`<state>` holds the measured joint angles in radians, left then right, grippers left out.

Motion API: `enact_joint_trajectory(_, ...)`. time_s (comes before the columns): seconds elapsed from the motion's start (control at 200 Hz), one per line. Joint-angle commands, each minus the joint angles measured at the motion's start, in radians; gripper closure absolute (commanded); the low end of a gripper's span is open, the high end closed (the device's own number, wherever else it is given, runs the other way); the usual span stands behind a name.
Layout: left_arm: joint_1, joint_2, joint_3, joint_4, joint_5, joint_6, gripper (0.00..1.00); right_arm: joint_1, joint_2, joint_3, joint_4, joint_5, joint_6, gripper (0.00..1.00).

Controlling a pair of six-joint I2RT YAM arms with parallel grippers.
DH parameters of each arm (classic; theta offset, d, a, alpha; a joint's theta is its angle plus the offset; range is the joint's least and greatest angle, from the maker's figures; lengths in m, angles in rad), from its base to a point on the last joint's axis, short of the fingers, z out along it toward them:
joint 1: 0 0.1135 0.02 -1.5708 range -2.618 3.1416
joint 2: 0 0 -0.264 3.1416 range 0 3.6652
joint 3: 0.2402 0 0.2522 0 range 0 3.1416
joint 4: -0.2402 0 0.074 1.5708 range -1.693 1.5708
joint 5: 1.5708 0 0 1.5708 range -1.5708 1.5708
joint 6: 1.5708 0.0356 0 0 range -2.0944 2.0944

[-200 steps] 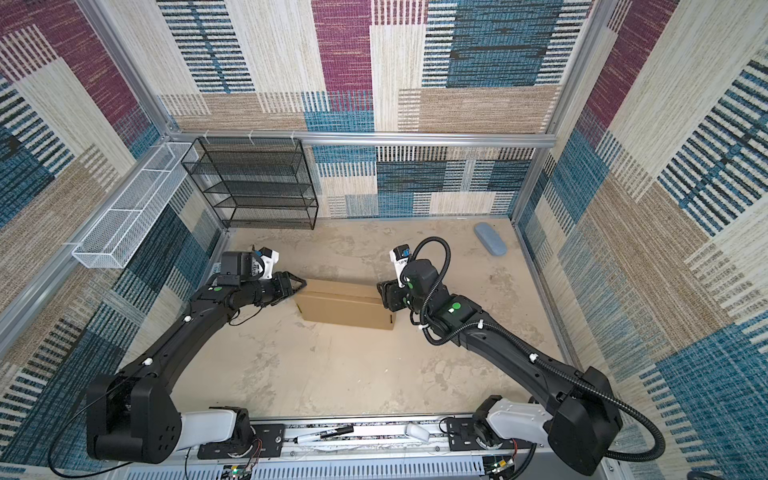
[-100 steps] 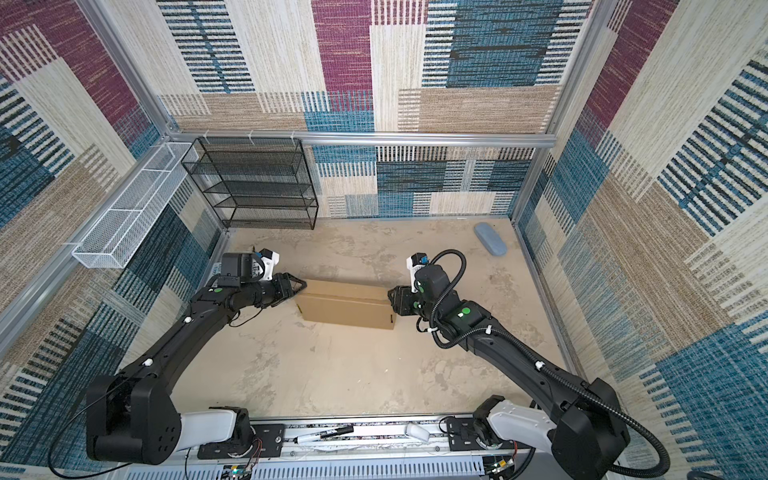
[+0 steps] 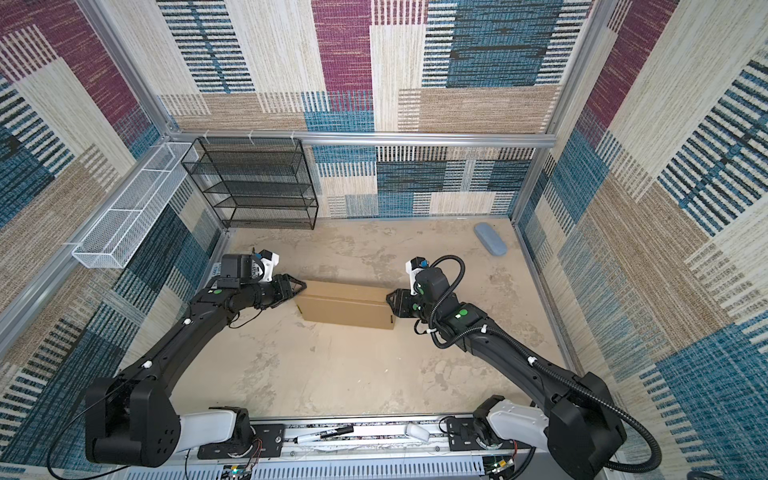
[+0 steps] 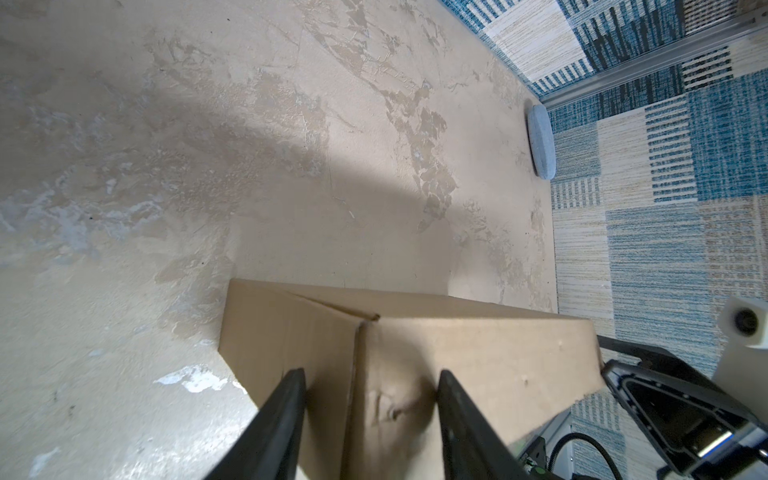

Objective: Fold the paper box

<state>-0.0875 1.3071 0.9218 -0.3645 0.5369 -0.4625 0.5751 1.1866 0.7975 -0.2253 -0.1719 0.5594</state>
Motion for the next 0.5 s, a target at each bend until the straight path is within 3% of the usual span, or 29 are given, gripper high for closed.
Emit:
enact_joint_trajectory(0.0, 0.0, 0.0, -0.006, -0.039, 0.003, 0.016, 0.47, -0.006, 0.012, -0.011, 0.063, -0.027, 0.019, 0.57)
enact_joint_trajectory(0.2, 0.0, 0.01, -0.015, -0.025, 0.006, 0.012, 0.5, -0.011, 0.039, -0.026, 0.085, -0.054, 0.017, 0.65)
enact_joint_trajectory(0.496, 0.0, 0.036, -0.018, -0.016, 0.0, 0.015, 0.66, -0.051, 0.056, -0.067, 0.106, -0.071, -0.001, 0.75)
